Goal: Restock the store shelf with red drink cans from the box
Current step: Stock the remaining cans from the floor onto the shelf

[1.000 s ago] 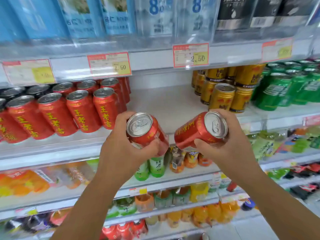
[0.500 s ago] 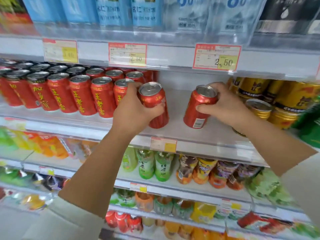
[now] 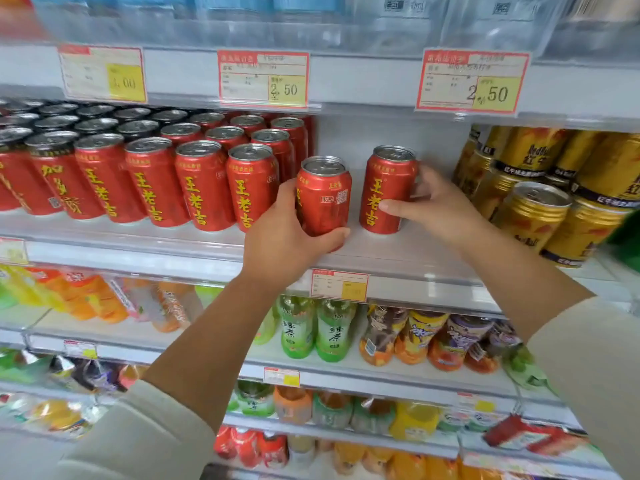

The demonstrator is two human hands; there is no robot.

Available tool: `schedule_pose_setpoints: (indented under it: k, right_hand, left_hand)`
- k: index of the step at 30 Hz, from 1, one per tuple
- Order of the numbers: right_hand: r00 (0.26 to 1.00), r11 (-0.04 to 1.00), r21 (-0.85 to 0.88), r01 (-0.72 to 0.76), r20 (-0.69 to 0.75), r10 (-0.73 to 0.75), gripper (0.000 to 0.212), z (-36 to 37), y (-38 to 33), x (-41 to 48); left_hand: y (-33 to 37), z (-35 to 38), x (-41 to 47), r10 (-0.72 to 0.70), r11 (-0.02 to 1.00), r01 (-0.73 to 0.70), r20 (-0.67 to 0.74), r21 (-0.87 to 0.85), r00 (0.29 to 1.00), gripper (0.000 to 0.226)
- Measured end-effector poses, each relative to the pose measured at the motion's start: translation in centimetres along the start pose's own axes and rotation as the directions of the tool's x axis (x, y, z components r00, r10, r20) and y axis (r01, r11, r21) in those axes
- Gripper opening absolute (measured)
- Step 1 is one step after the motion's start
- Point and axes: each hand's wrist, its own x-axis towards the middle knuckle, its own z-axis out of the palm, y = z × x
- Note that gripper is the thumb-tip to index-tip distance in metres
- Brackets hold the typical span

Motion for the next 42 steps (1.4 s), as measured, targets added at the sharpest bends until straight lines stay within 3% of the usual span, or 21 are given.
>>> schedule_pose_setpoints:
  k: [4, 11, 16, 19, 23, 34, 37, 40, 42]
  right_hand:
    - [0.998, 0.998, 0.024, -0.05, 0.027, 0.049, 0.086, 0.3, 0.1, 1.6]
    - [1.0, 0.996, -0.085, 0.012, 0.002, -0.012, 0.082, 2.6, -0.1, 6.3]
    - [0.998, 0.996, -0.075, 0.057, 0.0, -0.057, 0.103, 4.9, 1.2, 13.0]
    - [0.996, 0.992, -0.093, 0.082, -0.025, -0.085, 0.092, 6.0, 1.1, 15.2]
    - [0.993, 0.992, -0.077, 0.099, -0.054, -0.103, 0.061, 7.4, 0.7, 15.7]
    - [0.981, 0.99, -0.042, 0.135, -0.136, -0.14, 0.064, 9.0, 1.0, 16.5]
    - [0.987, 0.994, -0.036, 0.104, -0.119, -0.108, 0.069, 9.1, 0.9, 16.2]
    - [0.992, 0.995, -0.104, -0.012, -0.129, -0.001, 0.088, 8.5, -0.5, 15.0]
    - [0.984, 0.986, -0.16, -0.054, -0.176, 0.026, 0.084, 7.6, -2.0, 13.1]
  left_hand:
    - [-0.1, 0.6, -0.5, 0.066, 0.994, -0.057, -0.105, 0.09, 0.992, 0.095]
    - [-1.1, -0.1, -0.3, 0.16, 0.935, -0.091, -0.179, 0.342, 0.971, 0.093]
    - [-1.9, 0.7, -0.5, 0.188, 0.937, -0.093, -0.261, 0.336, 0.947, 0.092]
    - [-2.1, 0.8, -0.5, 0.208, 0.932, -0.106, -0.274, 0.346, 0.939, 0.092]
    - [-2.2, 0.9, -0.5, 0.211, 0.93, -0.105, -0.278, 0.352, 0.937, 0.093]
    - [-2.2, 0.9, -0.4, 0.212, 0.932, -0.104, -0.29, 0.348, 0.933, 0.094]
    - [-2.2, 0.9, -0.3, 0.224, 0.93, -0.114, -0.295, 0.349, 0.929, 0.093]
    - [-2.2, 0.8, -0.3, 0.232, 0.928, -0.121, -0.292, 0.353, 0.928, 0.094]
    - [-2.2, 0.7, -0.3, 0.239, 0.926, -0.129, -0.287, 0.355, 0.927, 0.093]
